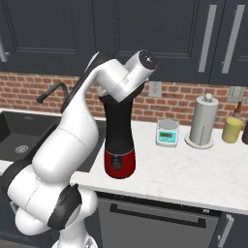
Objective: Close the lid blender by securely placing the lid on top.
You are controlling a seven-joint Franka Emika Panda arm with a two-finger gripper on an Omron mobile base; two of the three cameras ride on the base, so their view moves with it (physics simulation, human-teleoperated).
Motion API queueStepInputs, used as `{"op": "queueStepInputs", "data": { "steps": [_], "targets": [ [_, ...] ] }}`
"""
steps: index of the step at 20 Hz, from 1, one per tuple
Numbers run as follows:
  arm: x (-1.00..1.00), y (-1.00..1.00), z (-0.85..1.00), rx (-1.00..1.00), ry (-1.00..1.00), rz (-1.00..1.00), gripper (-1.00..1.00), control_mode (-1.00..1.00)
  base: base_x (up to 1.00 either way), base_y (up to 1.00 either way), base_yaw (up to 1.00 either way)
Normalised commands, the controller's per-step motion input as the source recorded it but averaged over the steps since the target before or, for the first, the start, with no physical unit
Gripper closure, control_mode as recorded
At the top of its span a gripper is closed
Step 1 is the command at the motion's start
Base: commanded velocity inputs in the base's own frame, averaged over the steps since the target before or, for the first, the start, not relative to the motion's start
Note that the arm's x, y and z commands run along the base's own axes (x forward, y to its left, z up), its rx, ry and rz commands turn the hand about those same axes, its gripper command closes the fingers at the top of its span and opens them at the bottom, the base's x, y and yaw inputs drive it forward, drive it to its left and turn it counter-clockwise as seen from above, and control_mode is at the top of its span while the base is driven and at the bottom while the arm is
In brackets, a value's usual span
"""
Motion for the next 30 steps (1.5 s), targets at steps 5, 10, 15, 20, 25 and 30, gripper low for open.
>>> {"op": "queueStepInputs", "data": {
  "steps": [5, 10, 15, 20, 25, 30],
  "targets": [
    [0.00, 0.00, -0.11, 0.00, -0.04, 0.03, -1.00, -1.00, 0.00, 0.00, 0.00],
    [0.00, 0.00, -0.01, 0.00, -0.06, 0.00, -1.00, -1.00, 0.00, 0.00, 0.00],
    [0.00, 0.00, -0.06, 0.00, -0.01, 0.00, -1.00, -1.00, 0.00, 0.00, 0.00],
    [0.00, 0.00, -0.04, 0.00, 0.00, 0.00, -1.00, -1.00, 0.00, 0.00, 0.00],
    [-0.07, -0.04, 0.05, 0.00, -0.01, 0.00, -1.00, -1.00, 0.00, 0.00, 0.00],
    [-0.45, -0.10, 0.28, 0.00, 0.00, 0.00, -1.00, -1.00, 0.00, 0.00, 0.00]
  ]
}}
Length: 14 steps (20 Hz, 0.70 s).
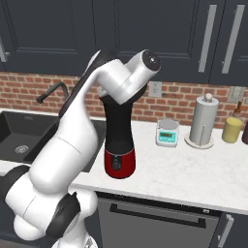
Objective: Close the lid blender by securely placing the lid on top.
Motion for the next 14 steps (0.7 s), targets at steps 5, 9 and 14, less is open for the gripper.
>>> {"op": "queueStepInputs", "data": {
  "steps": [5, 9, 14],
  "targets": [
    [-0.52, -0.01, 0.36, 0.00, 0.00, 0.00, -1.00, -1.00, 0.00, 0.00, 0.00],
    [-0.70, 0.00, 0.23, 0.00, 0.00, 0.00, -1.00, -1.00, 0.00, 0.00, 0.00],
    [-0.81, 0.01, 0.08, 0.00, 0.00, -0.03, -1.00, -1.00, 0.00, 0.00, 0.00]
  ]
}}
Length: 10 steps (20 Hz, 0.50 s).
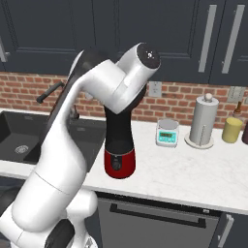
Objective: Close the lid blender by securely placing the lid on top.
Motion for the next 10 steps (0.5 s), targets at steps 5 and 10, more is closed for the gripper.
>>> {"op": "queueStepInputs", "data": {
  "steps": [5, 10],
  "targets": [
    [-0.68, 0.33, 0.00, 0.00, 0.00, -0.01, -1.00, -1.00, 0.00, 0.00, 0.00],
    [-0.39, 0.85, 0.02, 0.00, 0.03, 0.00, -1.00, -1.00, 0.00, 0.00, 0.00]
  ]
}}
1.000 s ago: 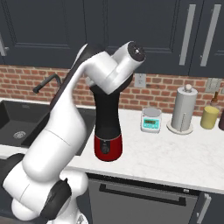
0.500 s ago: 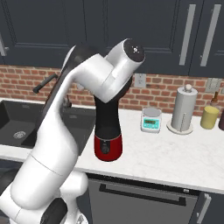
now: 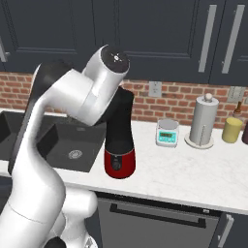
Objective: Close the lid blender by securely placing the lid on top.
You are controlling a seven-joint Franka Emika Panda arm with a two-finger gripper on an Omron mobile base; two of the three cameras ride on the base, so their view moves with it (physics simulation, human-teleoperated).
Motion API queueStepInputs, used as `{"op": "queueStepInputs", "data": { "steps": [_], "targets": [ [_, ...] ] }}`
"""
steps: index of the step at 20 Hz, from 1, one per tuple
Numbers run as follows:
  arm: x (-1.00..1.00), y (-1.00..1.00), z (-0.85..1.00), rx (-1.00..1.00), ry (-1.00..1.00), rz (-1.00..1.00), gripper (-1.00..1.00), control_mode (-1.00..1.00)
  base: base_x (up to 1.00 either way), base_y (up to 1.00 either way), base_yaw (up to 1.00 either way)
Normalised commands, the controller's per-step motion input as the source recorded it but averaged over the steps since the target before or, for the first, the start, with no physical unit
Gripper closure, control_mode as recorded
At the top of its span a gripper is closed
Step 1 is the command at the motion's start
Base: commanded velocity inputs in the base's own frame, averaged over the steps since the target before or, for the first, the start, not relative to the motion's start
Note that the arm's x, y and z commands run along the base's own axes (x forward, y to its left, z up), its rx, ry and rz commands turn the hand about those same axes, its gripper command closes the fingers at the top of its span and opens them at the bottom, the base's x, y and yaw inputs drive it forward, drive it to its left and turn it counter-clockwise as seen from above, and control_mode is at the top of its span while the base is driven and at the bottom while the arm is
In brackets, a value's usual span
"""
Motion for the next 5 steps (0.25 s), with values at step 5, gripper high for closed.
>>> {"op": "queueStepInputs", "data": {
  "steps": [5],
  "targets": [
    [-0.25, 1.00, 0.05, -0.02, 0.03, 0.00, -1.00, -1.00, 0.00, 0.00, 0.00]
  ]
}}
